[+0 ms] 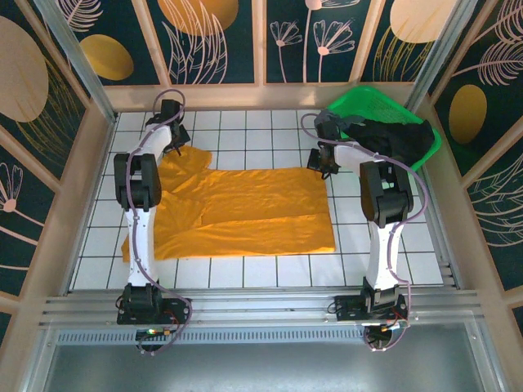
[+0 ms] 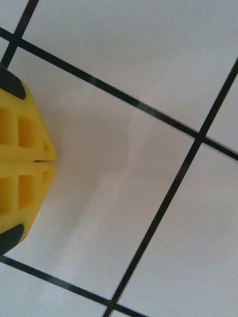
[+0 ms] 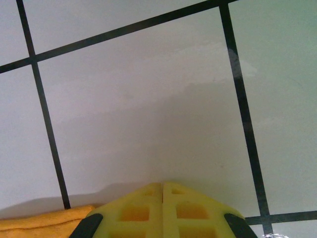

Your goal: Fold and stack the t-shirts

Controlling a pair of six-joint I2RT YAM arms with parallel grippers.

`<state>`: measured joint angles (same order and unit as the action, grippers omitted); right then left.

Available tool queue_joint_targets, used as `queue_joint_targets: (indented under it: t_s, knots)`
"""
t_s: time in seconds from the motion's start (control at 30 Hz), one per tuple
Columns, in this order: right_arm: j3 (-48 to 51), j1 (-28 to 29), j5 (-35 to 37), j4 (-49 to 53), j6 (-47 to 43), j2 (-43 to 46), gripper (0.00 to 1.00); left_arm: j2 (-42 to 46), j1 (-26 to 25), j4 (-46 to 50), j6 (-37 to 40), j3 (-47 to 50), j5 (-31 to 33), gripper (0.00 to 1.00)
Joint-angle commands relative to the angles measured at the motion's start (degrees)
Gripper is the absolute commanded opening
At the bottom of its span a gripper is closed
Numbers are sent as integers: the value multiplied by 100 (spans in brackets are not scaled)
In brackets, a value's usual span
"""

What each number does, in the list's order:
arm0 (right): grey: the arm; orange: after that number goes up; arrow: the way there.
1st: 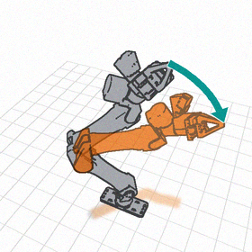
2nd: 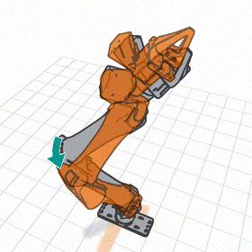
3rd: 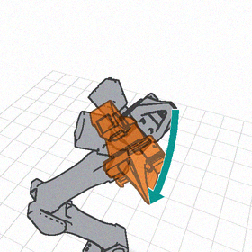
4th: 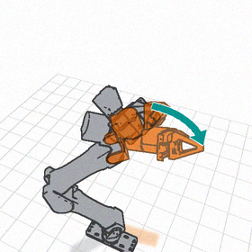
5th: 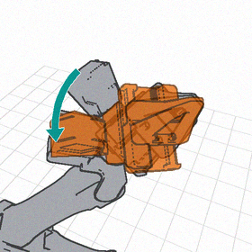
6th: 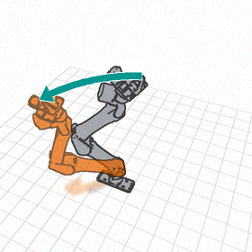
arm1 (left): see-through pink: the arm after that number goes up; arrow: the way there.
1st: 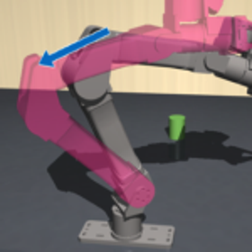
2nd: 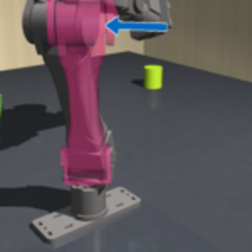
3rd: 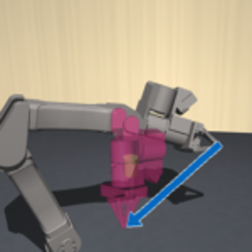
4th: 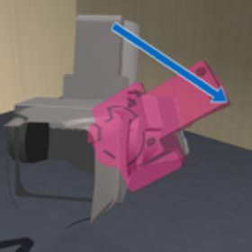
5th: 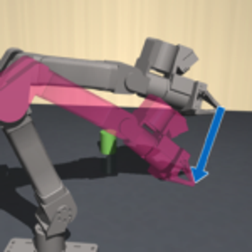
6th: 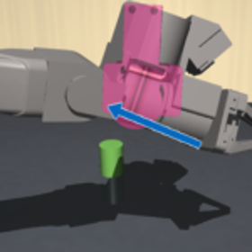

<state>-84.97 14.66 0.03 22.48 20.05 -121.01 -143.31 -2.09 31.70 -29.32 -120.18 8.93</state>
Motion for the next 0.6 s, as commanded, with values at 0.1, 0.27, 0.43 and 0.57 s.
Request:
queue_joint_targets:
  t_s: [0.1, 0.27, 0.43, 0.57]
  knots:
    - [241, -21, -248, 52, 30, 373, 0, 655, -104, 224, -233, 294, -180, 0]
    - [560, -20, -374, -235, -85, 738, 0, 1692, -143, -4, -285, 1340, -283, 0]
    - [804, -16, -469, -446, -289, 1107, 0, 3084, -152, -461, -266, 2883, -515, 0]
    - [1058, -15, -448, -490, -412, 1476, 0, 4184, -152, -583, -394, 4013, -667, 0]
